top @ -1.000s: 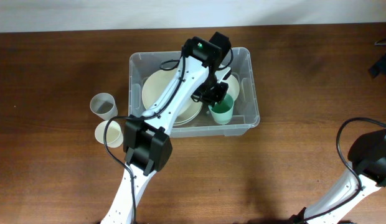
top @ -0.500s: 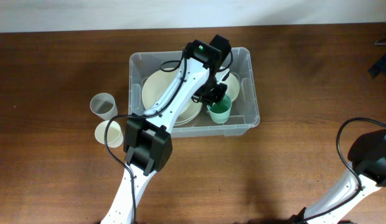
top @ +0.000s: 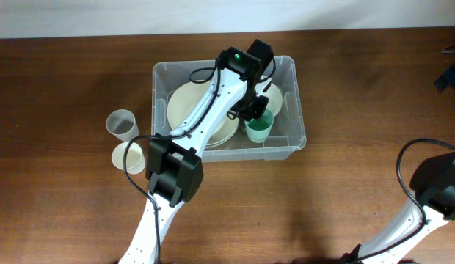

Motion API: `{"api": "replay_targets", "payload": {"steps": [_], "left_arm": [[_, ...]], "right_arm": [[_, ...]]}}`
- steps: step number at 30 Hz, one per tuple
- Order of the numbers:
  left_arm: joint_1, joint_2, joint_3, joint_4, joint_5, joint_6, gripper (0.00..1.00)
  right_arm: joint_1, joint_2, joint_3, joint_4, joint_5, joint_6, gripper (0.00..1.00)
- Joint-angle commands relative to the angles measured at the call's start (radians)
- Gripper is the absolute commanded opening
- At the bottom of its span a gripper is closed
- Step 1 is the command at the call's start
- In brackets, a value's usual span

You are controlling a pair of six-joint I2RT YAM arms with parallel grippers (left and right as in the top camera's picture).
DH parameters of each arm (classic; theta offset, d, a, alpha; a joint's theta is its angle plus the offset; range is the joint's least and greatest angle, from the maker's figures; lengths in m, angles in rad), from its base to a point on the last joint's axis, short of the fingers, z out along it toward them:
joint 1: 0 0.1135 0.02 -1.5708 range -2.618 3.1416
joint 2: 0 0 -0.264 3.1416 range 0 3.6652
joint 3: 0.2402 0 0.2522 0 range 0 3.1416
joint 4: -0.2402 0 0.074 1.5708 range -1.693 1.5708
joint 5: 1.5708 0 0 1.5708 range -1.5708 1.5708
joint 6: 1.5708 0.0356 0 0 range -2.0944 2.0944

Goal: Pack container
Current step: 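Release the mint cup and move the left gripper to the white cup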

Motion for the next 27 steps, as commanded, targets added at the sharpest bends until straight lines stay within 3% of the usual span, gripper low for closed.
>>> {"api": "replay_targets", "payload": {"steps": [1, 16, 27], "left_arm": [[0.006, 0.021, -0.008, 0.025, -0.037, 0.005, 0.08], [0.006, 0.022, -0.009, 0.064, -0.037, 0.005, 0.08], [0.006, 0.022, -0.009, 0.064, -0.037, 0.005, 0.13]], "right_arm": [[-0.007, 0.013, -0.003, 0.000, 0.012, 0.005, 0.99], [-0.007, 0.013, -0.003, 0.000, 0.012, 0.005, 0.99], [-0.007, 0.013, -0.003, 0.000, 0.012, 0.005, 0.99]]}}
